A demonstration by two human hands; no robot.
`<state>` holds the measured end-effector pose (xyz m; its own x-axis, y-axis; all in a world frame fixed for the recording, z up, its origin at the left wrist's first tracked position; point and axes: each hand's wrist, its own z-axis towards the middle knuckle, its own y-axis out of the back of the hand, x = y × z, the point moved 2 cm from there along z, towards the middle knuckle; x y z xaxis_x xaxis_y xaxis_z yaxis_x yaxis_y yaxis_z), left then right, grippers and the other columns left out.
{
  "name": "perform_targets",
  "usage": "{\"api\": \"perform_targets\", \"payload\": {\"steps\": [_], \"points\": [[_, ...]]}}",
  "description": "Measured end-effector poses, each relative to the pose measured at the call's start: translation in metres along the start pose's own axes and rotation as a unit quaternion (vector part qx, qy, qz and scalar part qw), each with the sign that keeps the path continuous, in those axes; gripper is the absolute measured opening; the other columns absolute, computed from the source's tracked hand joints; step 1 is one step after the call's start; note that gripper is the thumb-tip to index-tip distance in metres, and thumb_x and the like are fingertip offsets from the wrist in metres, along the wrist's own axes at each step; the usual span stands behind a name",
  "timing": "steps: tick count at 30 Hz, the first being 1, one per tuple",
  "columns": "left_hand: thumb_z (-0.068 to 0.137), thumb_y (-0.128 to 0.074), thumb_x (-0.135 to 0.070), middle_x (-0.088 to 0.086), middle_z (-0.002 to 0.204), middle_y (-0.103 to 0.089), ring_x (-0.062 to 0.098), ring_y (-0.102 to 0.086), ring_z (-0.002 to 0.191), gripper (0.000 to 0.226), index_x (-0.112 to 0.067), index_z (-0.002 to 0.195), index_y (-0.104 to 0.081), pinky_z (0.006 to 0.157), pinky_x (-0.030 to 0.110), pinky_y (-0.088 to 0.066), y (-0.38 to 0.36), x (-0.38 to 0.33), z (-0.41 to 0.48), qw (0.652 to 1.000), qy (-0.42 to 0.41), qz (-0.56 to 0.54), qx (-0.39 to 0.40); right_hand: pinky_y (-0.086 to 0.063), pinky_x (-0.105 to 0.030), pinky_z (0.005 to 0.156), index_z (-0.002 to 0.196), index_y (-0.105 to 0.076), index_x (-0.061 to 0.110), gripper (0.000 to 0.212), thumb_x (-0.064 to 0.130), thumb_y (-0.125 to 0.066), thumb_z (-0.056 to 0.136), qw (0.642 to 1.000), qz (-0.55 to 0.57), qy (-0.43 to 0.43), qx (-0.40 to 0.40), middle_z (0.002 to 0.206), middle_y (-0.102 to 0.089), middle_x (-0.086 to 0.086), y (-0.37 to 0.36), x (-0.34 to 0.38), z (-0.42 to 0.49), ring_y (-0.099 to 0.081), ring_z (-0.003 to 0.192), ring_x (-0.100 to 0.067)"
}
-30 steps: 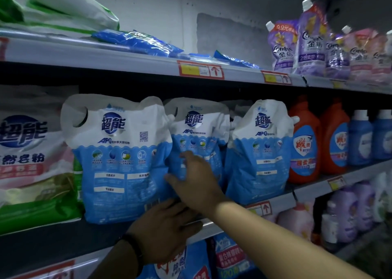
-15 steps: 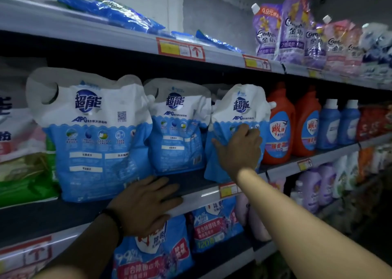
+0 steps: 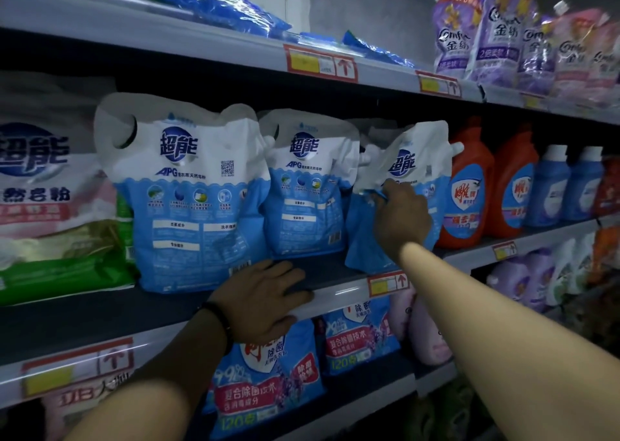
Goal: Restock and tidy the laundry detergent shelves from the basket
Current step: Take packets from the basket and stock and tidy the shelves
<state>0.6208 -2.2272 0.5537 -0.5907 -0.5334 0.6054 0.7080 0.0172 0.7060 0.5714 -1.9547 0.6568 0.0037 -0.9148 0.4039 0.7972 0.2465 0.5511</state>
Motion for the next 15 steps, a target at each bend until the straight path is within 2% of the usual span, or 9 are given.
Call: {"api": "perform_targets", "payload": {"steps": [3,5,7,10,13,15], "points": [[0.101,-0.052,-0.053,0.007,0.133,-0.063,0.028,-0.063,0.112,0.048,-0.027,0.140,-0.061,0.086,0.039,-0.053,0.003,0.000,0.000,1.000,0.001,-0.007,-0.006,-0.050,-0.049,0.073,0.102,-0.061,0.015,0.010,0.023,-0.055,0.104,0.997,0.065,0.015,-0.029,0.108,-0.066,-0.011,0.001,-0.005,-0.003,-0.059,0.100,-0.041],[0.100,-0.053,-0.054,0.007,0.134,-0.063,0.027,-0.063,0.112,0.047,-0.028,0.139,-0.062,0.086,0.038,-0.054,0.004,0.000,0.000,1.000,0.003,-0.007,-0.011,-0.042,-0.043,0.065,0.088,-0.056,0.014,0.018,0.022,-0.057,0.104,0.991,0.124,0.009,-0.056,0.095,-0.064,-0.011,0.008,-0.008,0.000,-0.059,0.089,-0.038],[0.099,-0.053,-0.055,0.007,0.135,-0.063,0.027,-0.063,0.113,0.047,-0.029,0.137,-0.063,0.086,0.038,-0.054,0.002,0.000,-0.001,1.000,0.008,0.000,-0.018,-0.030,-0.037,0.063,0.080,-0.052,0.012,0.030,0.026,-0.059,0.105,0.976,0.189,-0.016,-0.104,0.084,-0.059,-0.006,0.028,-0.008,0.006,-0.055,0.080,-0.030],[0.101,-0.052,-0.054,0.008,0.137,-0.061,0.027,-0.061,0.115,0.045,-0.028,0.136,-0.062,0.088,0.039,-0.053,0.002,0.000,0.000,0.999,0.018,-0.011,-0.030,-0.022,-0.027,0.063,0.079,-0.052,0.013,0.030,0.025,-0.062,0.104,0.956,0.240,0.004,-0.167,0.080,-0.052,0.004,0.063,-0.002,0.010,-0.044,0.073,-0.014],[0.103,-0.050,-0.052,0.006,0.134,-0.060,0.026,-0.059,0.113,0.042,-0.024,0.132,-0.061,0.088,0.041,-0.051,0.010,0.000,0.001,0.997,0.051,-0.033,-0.058,-0.025,-0.022,0.059,0.078,-0.050,0.022,0.029,0.029,-0.063,0.103,0.950,0.272,0.023,-0.154,0.075,-0.052,0.008,0.086,0.005,0.001,-0.044,0.068,-0.011],[0.104,-0.050,-0.051,0.006,0.134,-0.059,0.026,-0.058,0.112,0.043,-0.021,0.132,-0.061,0.090,0.042,-0.050,0.016,0.001,0.000,0.994,0.073,-0.039,-0.073,-0.030,-0.024,0.061,0.079,-0.055,0.023,0.027,0.032,-0.063,0.102,0.942,0.303,0.012,-0.145,0.074,-0.056,0.008,0.099,0.009,-0.007,-0.047,0.067,-0.010]]}}
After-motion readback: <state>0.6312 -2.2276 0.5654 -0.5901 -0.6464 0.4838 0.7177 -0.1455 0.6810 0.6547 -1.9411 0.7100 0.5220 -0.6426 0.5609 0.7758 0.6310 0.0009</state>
